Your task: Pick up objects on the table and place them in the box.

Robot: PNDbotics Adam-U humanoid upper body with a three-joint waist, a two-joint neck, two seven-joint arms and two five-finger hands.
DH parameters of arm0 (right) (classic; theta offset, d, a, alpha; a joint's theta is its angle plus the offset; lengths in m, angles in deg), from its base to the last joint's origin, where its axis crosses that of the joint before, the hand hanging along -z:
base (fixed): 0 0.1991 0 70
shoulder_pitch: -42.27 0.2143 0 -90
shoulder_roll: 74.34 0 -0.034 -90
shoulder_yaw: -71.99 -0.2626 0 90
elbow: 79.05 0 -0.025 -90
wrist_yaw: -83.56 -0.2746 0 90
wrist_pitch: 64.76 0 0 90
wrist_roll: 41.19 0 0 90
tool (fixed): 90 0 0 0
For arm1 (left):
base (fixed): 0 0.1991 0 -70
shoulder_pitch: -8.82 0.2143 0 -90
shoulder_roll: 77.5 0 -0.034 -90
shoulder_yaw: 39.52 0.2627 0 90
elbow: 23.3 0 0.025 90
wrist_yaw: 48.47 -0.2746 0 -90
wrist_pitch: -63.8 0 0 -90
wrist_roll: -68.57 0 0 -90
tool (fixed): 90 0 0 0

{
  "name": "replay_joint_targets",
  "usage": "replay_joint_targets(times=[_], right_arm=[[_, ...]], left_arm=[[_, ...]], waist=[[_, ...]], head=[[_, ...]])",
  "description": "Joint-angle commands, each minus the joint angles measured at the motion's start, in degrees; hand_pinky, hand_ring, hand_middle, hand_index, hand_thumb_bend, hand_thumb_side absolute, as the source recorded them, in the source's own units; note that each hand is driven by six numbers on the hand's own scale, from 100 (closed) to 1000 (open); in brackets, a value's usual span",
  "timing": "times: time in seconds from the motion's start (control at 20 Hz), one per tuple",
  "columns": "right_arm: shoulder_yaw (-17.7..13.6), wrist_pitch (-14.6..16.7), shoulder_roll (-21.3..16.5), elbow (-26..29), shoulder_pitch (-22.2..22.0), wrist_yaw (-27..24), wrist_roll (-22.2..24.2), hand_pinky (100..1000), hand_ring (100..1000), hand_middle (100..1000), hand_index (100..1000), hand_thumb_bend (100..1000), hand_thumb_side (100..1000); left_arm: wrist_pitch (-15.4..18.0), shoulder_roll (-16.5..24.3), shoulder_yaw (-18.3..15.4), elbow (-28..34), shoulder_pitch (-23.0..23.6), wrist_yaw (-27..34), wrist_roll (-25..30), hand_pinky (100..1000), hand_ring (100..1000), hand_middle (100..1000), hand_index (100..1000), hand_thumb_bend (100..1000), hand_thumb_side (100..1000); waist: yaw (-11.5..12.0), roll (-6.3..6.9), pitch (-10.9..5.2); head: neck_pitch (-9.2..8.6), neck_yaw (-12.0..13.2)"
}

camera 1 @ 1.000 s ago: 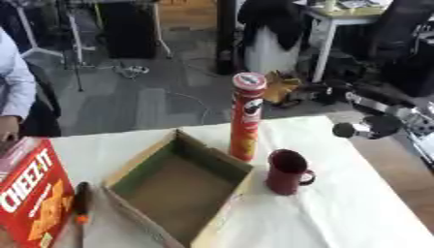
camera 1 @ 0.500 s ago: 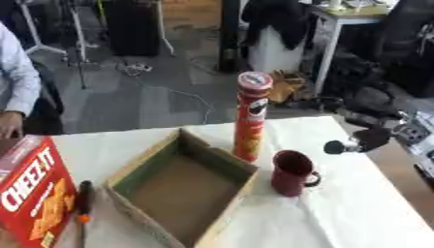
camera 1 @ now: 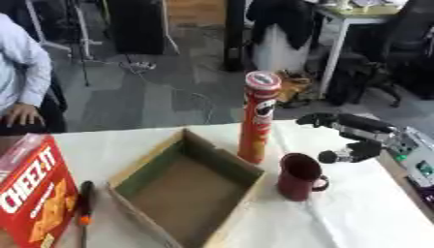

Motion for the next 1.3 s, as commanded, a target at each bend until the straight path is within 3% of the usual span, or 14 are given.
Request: replay_joint_targets(times=[0.05, 0.65, 1.1, 1.3], right_arm=[[-0.83, -0.39, -2.99, 0.37, 0.87, 1.19, -0.98, 900, 1000, 966, 1000, 767, 1000], [-1.05, -3.85, -3.33, 0.16, 0.11, -0.85, 0.71, 893, 1000, 979, 1000, 782, 983], [-1.97, -3.99, -4.31, 1.15, -0.92, 1.69, -1.86, 904, 1000, 985, 1000, 791, 982], [-2.54, -3.37, -5.53, 2.6, -1.59, 5.75, -4.84, 938, 1000, 1000, 1000, 811, 1000]], left_arm=[[0.01, 0.34, -0.05, 0.84, -1.04, 0.29, 0.21, 961, 909, 825, 827, 100, 998], [0.12, 0.34, 0.06, 0.84, -1.85, 0.47, 0.68, 962, 907, 819, 812, 100, 996], [0.17, 0.62, 0.02, 0.84, -2.66, 0.56, 1.12, 963, 904, 816, 804, 100, 994], [0.09, 0.84, -0.13, 0.84, -2.6, 0.55, 1.23, 965, 904, 815, 800, 100, 995]], waist=[[0.14, -0.21, -0.85], [1.88, -1.06, 0.84], [3.61, -2.0, 2.54], [3.97, -2.32, 3.16]], head=[[-0.76, -0.18], [-2.14, -1.21], [-3.38, -2.09], [-3.5, -2.25]])
